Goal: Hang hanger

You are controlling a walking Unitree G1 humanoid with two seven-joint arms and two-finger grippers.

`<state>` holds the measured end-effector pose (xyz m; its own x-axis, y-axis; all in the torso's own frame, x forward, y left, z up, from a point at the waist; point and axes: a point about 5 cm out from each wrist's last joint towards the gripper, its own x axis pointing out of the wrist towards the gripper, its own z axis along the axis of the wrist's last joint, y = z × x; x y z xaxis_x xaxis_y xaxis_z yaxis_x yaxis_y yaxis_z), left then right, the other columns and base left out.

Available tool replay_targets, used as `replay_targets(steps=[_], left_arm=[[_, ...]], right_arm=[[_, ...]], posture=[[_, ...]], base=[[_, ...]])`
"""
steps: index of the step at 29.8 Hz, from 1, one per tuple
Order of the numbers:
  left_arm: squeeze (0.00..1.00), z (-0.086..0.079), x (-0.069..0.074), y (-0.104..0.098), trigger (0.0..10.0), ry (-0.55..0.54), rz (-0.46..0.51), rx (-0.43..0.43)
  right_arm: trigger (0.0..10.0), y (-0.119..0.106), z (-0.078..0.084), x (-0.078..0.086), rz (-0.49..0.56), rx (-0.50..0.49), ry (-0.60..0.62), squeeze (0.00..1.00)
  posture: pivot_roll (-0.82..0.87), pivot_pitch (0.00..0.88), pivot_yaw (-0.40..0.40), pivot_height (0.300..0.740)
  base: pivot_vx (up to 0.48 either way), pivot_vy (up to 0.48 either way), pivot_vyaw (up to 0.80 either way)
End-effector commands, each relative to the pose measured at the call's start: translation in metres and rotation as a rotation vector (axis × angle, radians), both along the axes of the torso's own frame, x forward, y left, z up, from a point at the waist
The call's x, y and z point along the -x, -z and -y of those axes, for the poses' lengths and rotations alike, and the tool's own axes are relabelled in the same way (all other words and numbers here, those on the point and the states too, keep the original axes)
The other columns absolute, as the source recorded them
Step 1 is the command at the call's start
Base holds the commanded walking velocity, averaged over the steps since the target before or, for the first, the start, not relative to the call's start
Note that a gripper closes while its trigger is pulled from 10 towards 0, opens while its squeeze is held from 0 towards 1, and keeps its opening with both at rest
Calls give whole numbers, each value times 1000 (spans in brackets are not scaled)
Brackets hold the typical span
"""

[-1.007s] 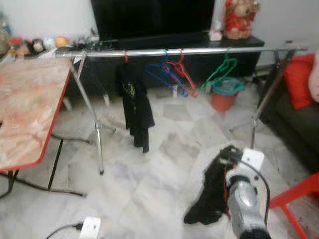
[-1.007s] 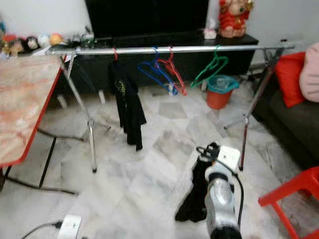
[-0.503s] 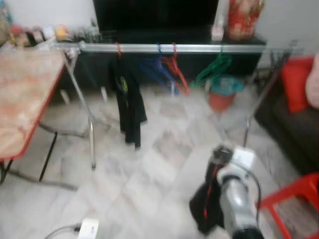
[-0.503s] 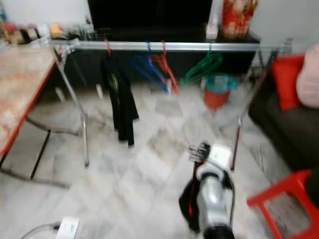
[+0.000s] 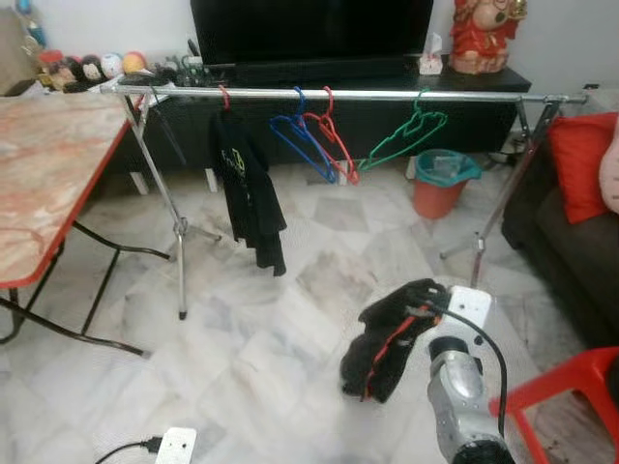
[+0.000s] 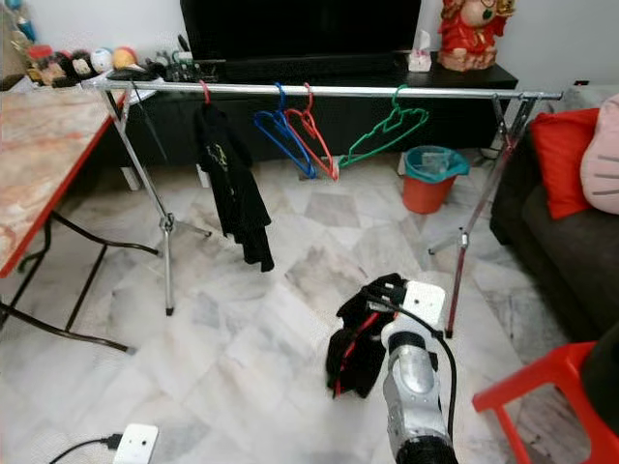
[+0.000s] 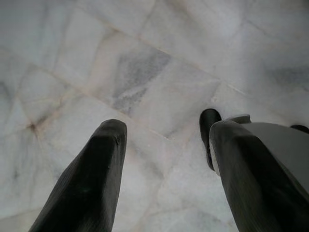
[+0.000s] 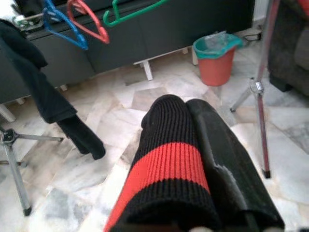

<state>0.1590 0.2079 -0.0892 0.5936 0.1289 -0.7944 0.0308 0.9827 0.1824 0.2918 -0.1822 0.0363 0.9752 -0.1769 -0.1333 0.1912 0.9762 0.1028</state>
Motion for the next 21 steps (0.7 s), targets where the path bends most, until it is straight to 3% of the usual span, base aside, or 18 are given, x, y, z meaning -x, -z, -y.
replay_targets(steps=[1, 6, 17, 21], left_arm=[[0, -5, 3, 0, 10000, -21, -8, -16], [0, -5, 2, 0, 10000, -28, -3, -9], [0, -6, 2, 0, 10000, -35, 2, -5], [0, -6, 2, 0, 10000, -35, 3, -4]], right_arm=[[10000, -7, -3, -5, 35, -4, -6, 0], [10000, -8, -2, -6, 39, -16, 8, 0], [10000, -5, -2, -5, 18, -46, 26, 0], [10000, -6, -4, -6, 22, -50, 16, 0]], posture=[[-35, 0, 26, 740], [-35, 0, 29, 740], [-32, 0, 32, 740], [-32, 0, 32, 740]], base=[[0, 0, 0], [0, 0, 0], [256, 0, 0], [273, 0, -744]])
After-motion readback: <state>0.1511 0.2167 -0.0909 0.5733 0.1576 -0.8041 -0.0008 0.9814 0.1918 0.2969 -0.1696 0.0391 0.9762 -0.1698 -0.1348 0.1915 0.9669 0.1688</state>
